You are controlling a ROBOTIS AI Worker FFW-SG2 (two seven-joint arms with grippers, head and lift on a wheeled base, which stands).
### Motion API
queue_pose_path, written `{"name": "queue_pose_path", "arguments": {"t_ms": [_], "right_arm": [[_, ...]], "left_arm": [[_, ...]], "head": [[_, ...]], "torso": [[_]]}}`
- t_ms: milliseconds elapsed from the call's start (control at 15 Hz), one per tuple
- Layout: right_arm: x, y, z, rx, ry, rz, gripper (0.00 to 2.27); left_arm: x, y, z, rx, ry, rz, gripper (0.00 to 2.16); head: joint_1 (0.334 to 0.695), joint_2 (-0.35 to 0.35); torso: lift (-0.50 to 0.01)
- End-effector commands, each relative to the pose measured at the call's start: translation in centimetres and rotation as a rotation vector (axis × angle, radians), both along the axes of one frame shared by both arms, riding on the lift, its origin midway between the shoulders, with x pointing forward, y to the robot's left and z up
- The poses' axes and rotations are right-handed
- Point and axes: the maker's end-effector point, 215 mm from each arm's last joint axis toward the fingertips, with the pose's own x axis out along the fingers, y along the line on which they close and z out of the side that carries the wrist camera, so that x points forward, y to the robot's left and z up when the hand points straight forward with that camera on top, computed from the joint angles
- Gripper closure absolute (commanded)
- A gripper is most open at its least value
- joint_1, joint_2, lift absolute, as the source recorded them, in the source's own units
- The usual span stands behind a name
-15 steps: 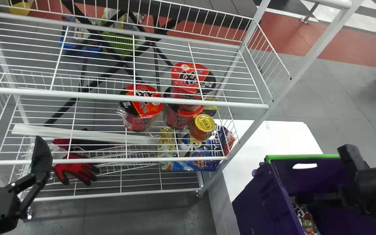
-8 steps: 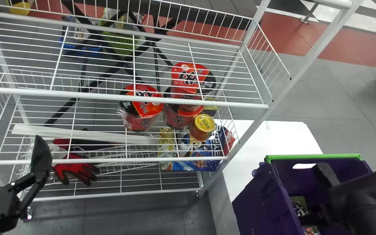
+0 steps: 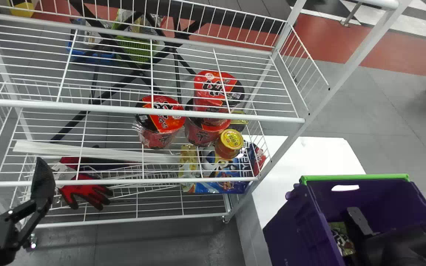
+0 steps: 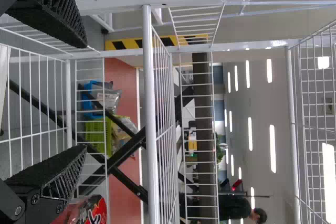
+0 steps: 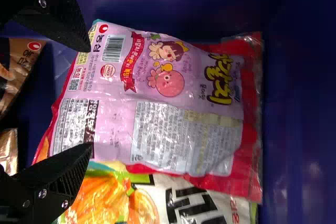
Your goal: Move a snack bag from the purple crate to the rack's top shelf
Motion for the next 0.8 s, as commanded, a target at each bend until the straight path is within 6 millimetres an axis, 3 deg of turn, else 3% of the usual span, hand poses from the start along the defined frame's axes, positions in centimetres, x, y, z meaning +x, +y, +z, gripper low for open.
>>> {"name": "queue_pose_path", "arguments": {"t_ms": [0, 400, 467, 600, 733], "right_arm": [[0.0, 0.2, -0.4, 0.006, -0.017, 0.000, 0.19], [-0.3, 0.6, -2.3, -0.011, -0.034, 0.012, 0.24], [-0.5, 0.7, -2.5, -0.007, -0.037, -0.006, 0.56], [0.0, 1.0, -2.6, 0.011, -0.070, -0.046, 1.68], [0.7, 1.0, -2.9, -0.002, -0.106, -0.019, 1.78]], "left_arm": [[-0.1, 0.0, -0.1, 0.001, 0.002, 0.000, 0.14], [-0.3, 0.2, -0.3, 0.000, -0.005, 0.001, 0.14], [-0.4, 0.3, -0.6, -0.002, 0.000, 0.002, 0.14], [-0.3, 0.5, -0.6, -0.002, -0.003, 0.004, 0.14], [-0.2, 0.4, -0.7, -0.002, 0.000, 0.003, 0.14]], "head": [[0.695, -0.350], [0.695, -0.350], [0.695, -0.350], [0.695, -0.350], [0.695, -0.350]], "torso": [[-0.452], [-0.452], [-0.452], [-0.452], [-0.452]]}}
